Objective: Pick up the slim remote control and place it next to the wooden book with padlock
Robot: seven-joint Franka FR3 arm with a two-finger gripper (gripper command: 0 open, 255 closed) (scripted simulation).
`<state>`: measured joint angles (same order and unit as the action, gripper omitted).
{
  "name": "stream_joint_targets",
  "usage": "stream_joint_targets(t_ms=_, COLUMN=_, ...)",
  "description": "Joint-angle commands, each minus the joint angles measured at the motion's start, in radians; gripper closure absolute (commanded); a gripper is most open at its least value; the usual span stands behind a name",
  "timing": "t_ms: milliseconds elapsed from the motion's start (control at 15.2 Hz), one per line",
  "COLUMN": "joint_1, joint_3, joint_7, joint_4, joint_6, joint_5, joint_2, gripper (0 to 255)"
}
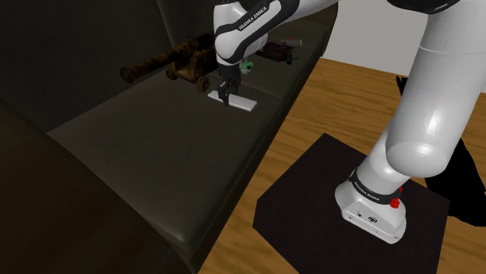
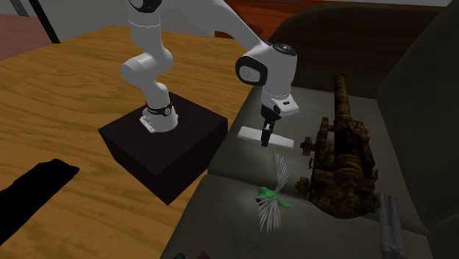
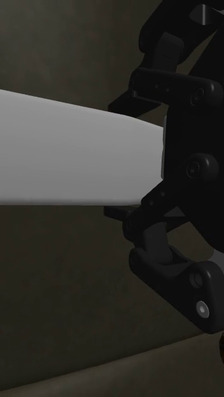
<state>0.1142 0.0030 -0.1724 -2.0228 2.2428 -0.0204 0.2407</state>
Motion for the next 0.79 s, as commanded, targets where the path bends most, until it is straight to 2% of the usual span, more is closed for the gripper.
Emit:
stream_joint_targets(t_ms=0, joint_1=0.000, joint_3=0.000, joint_7=0.000, joint_4=0.008, joint_6=-0.018, joint_5=0.000, joint_2=-0.011, gripper=255)
stream_joint_targets(t_ms=726, joint_1=0.000, joint_3=0.001, joint_7=-0.003, joint_4=0.073, joint_6=-0.152, joint_5=0.002, joint_2=-0.080, gripper=255)
